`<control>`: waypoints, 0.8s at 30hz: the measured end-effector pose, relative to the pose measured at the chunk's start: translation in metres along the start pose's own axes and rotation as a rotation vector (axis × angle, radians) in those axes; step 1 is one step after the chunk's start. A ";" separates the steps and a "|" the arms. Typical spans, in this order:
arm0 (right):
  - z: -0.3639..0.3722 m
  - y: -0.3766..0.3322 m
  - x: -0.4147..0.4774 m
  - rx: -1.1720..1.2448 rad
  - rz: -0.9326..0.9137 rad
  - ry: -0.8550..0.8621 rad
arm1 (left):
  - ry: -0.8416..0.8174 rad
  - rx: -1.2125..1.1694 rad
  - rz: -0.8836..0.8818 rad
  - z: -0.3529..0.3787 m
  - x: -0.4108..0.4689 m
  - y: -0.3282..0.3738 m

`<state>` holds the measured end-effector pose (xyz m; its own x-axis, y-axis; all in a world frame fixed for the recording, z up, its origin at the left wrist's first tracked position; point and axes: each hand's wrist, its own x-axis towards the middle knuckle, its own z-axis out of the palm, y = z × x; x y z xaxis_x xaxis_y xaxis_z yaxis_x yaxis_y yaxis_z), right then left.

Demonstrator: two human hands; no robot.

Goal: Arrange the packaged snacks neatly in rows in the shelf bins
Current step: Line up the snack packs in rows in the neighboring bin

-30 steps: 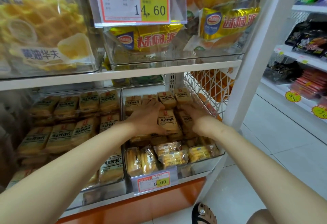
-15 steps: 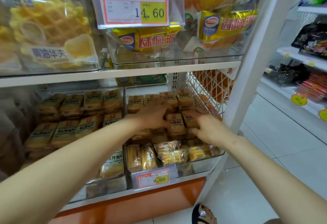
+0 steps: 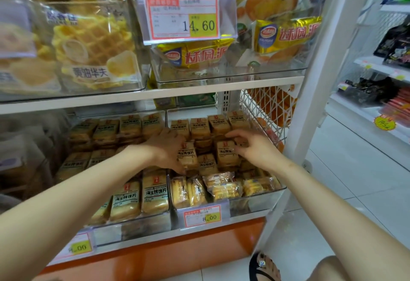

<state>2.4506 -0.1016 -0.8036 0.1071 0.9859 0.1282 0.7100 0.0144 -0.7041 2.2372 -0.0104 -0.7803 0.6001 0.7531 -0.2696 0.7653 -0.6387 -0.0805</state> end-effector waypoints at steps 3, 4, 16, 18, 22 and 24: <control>0.001 0.004 -0.001 -0.023 -0.003 0.004 | 0.027 0.015 -0.023 0.000 0.003 0.004; 0.000 0.006 -0.001 -0.028 0.000 0.010 | 0.027 0.026 -0.024 0.000 0.004 0.005; 0.014 0.035 0.012 -0.388 -0.107 -0.225 | 0.077 0.068 -0.008 -0.013 0.020 0.012; 0.020 0.035 0.015 -0.460 -0.183 -0.235 | 0.062 0.081 -0.023 -0.005 0.023 0.010; 0.027 0.036 0.019 -0.556 -0.256 -0.315 | -0.026 0.006 0.006 -0.001 0.023 0.006; 0.022 0.038 0.021 -0.576 -0.265 -0.294 | -0.056 -0.035 0.026 -0.001 0.025 0.002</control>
<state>2.4645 -0.0765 -0.8424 -0.2555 0.9668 -0.0069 0.9509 0.2500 -0.1825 2.2540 0.0073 -0.7866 0.6064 0.7260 -0.3245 0.7581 -0.6510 -0.0398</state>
